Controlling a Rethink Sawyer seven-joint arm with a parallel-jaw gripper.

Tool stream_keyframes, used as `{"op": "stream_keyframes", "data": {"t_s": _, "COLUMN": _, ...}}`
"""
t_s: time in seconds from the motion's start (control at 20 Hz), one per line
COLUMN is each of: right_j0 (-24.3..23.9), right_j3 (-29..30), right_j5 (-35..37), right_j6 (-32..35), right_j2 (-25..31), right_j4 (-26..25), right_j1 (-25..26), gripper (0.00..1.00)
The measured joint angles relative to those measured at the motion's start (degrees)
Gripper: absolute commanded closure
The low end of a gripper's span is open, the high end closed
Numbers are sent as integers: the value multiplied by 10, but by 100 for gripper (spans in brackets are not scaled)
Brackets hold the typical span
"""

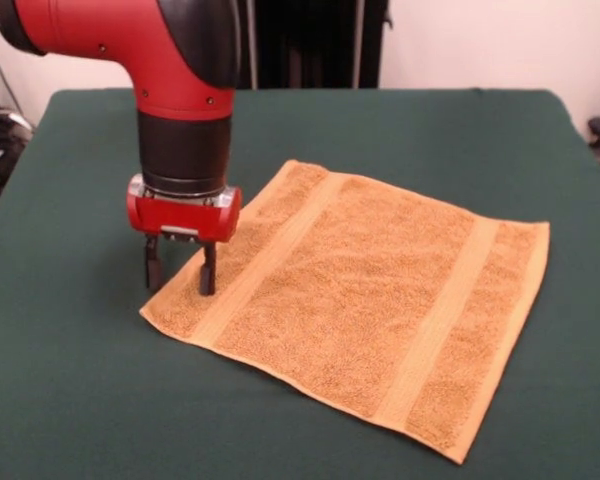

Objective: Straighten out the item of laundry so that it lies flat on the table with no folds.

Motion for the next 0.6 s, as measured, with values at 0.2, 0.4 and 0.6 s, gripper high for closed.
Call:
{"op": "stream_keyframes", "data": {"t_s": 0.2, "right_j0": 5, "right_j3": -2, "right_j5": 0, "right_j6": 0, "right_j2": -1, "right_j4": -9, "right_j1": -1, "gripper": 0}}
{"op": "stream_keyframes", "data": {"t_s": 0.4, "right_j0": 11, "right_j3": -2, "right_j5": 0, "right_j6": 0, "right_j2": -3, "right_j4": -15, "right_j1": -3, "gripper": 0}}
{"op": "stream_keyframes", "data": {"t_s": 0.6, "right_j0": 19, "right_j3": -2, "right_j5": 5, "right_j6": 0, "right_j2": -3, "right_j4": -16, "right_j1": -4, "gripper": 0}}
